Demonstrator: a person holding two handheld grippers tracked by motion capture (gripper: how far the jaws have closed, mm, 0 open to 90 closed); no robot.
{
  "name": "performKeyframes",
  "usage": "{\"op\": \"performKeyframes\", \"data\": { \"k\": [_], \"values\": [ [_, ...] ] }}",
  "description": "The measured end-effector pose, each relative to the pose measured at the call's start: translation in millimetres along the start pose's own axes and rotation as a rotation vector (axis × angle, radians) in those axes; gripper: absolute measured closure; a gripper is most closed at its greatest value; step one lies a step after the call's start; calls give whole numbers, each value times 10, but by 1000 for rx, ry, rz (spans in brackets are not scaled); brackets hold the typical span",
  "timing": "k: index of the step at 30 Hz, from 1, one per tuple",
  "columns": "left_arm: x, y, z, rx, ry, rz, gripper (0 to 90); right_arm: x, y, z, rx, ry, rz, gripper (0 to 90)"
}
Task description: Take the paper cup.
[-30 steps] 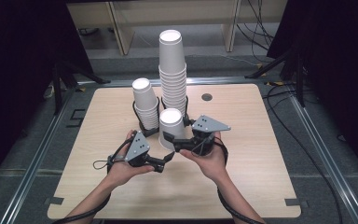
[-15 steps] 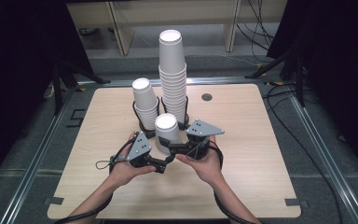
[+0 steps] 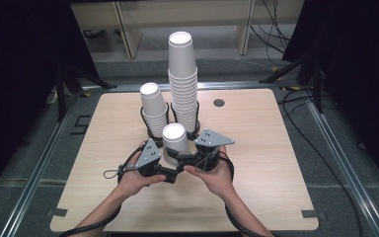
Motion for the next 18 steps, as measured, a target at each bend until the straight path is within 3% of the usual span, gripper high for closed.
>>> {"op": "performKeyframes", "data": {
  "k": [2,4,7,15,18],
  "values": [
    [-11,-1,-11,3,-6,-1,0,-1,3,-10,12,-2,-3,233],
    [-26,2,-17,10,-1,-6,0,-5,-47,-42,-35,-23,20,233],
    [-25,3,-32,7,-11,-7,5,-15,-12,-26,6,8,6,232],
    [-19,1,-38,-5,-15,1,32,-1,-1,-39,10,-16,-7,219],
    [-9,-26,-30,8,-6,16,94,-21,-20,-52,-5,-17,12,205]
  ]
}}
Point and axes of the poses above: each handheld gripper's, and its own axes: x roughly backward along the jaws, z roughly out of its top, y roughly to its right, the point moved 9 cm from there along -x, roughly forward along the jaws, and after that the axes turned 7 degrees about -y, right-handed, at the moved point
